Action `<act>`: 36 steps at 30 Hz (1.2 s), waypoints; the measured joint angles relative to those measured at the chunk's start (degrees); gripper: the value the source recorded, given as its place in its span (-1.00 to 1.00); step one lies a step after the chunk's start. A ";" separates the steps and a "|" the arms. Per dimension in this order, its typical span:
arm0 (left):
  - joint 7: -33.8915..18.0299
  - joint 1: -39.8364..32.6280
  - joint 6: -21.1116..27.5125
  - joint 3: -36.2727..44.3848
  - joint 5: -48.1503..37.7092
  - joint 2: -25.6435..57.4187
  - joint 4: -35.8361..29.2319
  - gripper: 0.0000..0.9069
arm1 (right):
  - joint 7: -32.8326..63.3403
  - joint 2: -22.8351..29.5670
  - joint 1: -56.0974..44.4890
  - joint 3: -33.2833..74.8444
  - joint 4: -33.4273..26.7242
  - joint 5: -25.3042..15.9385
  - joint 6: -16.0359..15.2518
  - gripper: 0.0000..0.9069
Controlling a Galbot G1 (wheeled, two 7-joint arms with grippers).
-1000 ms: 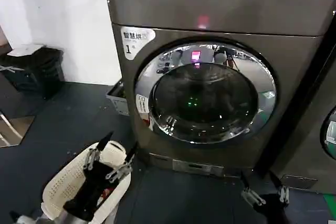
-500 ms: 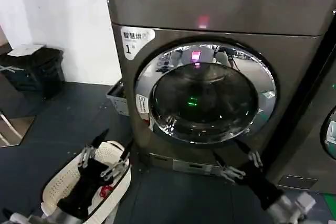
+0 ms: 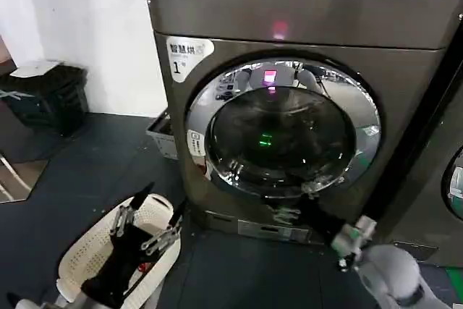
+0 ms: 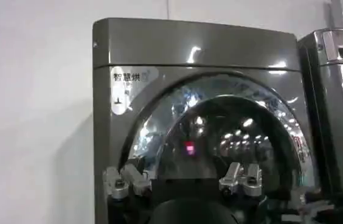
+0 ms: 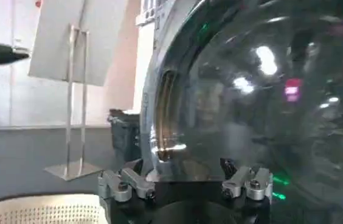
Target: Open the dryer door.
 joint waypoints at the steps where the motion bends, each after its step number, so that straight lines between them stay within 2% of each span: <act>1: 0.03 0.08 -0.02 0.05 0.05 0.01 -0.01 1.00 | -0.03 0.18 1.22 -1.10 -0.60 -0.16 -0.06 1.00; 9: 0.17 0.76 -0.06 0.44 1.80 -0.29 -0.63 1.00 | -0.25 1.64 9.79 -7.97 -5.26 -0.83 -0.38 1.00; 20: 0.21 1.36 -0.44 0.20 2.14 -0.28 -0.46 1.00 | -1.47 4.90 17.67 -14.93 -10.93 -4.87 -0.32 1.00; 29: 0.32 1.12 -0.80 -0.44 2.73 -0.40 -0.08 1.00 | 1.55 7.98 22.05 -19.90 -13.70 -4.97 -0.75 1.00; 36: 0.35 1.20 -0.80 -0.44 2.89 -0.86 0.05 1.00 | -0.37 10.23 25.51 -21.66 -16.49 -5.51 -1.66 1.00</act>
